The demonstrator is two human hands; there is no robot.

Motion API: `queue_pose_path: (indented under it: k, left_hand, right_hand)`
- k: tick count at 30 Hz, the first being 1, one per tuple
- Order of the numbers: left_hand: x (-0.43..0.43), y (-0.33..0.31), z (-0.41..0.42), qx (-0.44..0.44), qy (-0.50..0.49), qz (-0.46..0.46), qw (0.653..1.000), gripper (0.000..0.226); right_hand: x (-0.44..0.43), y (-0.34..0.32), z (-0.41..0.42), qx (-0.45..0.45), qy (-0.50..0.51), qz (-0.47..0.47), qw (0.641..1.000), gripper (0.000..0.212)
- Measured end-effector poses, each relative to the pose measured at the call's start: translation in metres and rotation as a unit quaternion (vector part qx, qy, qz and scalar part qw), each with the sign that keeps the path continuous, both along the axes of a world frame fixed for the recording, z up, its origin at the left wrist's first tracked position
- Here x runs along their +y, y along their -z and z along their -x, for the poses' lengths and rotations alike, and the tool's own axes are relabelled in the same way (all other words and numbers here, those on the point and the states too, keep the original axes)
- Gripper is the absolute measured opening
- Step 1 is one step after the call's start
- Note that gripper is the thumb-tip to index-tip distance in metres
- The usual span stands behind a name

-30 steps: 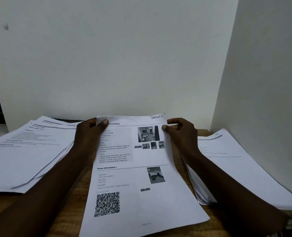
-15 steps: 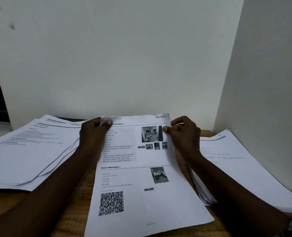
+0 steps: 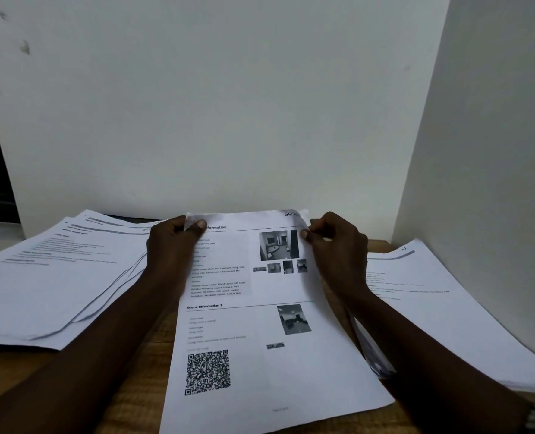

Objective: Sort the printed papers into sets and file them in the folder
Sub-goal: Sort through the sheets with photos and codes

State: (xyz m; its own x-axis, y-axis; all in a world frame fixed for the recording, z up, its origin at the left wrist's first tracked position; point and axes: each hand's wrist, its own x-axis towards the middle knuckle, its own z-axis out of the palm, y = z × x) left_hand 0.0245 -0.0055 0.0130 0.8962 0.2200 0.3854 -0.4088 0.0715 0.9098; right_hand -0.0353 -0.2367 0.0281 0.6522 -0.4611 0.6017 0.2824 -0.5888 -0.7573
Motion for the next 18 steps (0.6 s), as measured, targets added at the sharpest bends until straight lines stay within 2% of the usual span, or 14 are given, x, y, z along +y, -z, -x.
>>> queue_pose_path:
  k: [3,5,8,11,16,18]
  left_hand:
    - [0.001,0.000,-0.002,0.003,-0.007,0.000,1.000,0.023]
    - [0.002,0.001,-0.004,0.010,-0.022,0.007,1.000,0.025]
    - [0.008,0.002,-0.007,0.024,-0.030,0.033,0.999,0.030]
    - [0.014,0.001,-0.009,0.032,-0.037,0.045,0.998,0.033]
    - [0.014,0.001,-0.009,0.029,-0.033,0.031,0.999,0.039]
    - [0.012,0.001,-0.008,0.026,-0.029,0.028,0.999,0.036]
  right_hand:
    - [0.003,0.002,0.002,-0.058,0.002,0.040,0.998,0.014]
    - [0.004,0.001,0.002,-0.084,-0.052,0.055,0.994,0.017]
    - [0.009,-0.004,0.005,-0.033,-0.179,0.002,0.983,0.018]
    - [0.012,-0.011,0.010,0.008,-0.281,-0.051,0.958,0.021]
    - [0.010,-0.012,0.016,0.088,-0.364,-0.004,0.927,0.015]
    - [0.013,-0.011,0.016,0.120,-0.373,-0.012,0.920,0.041]
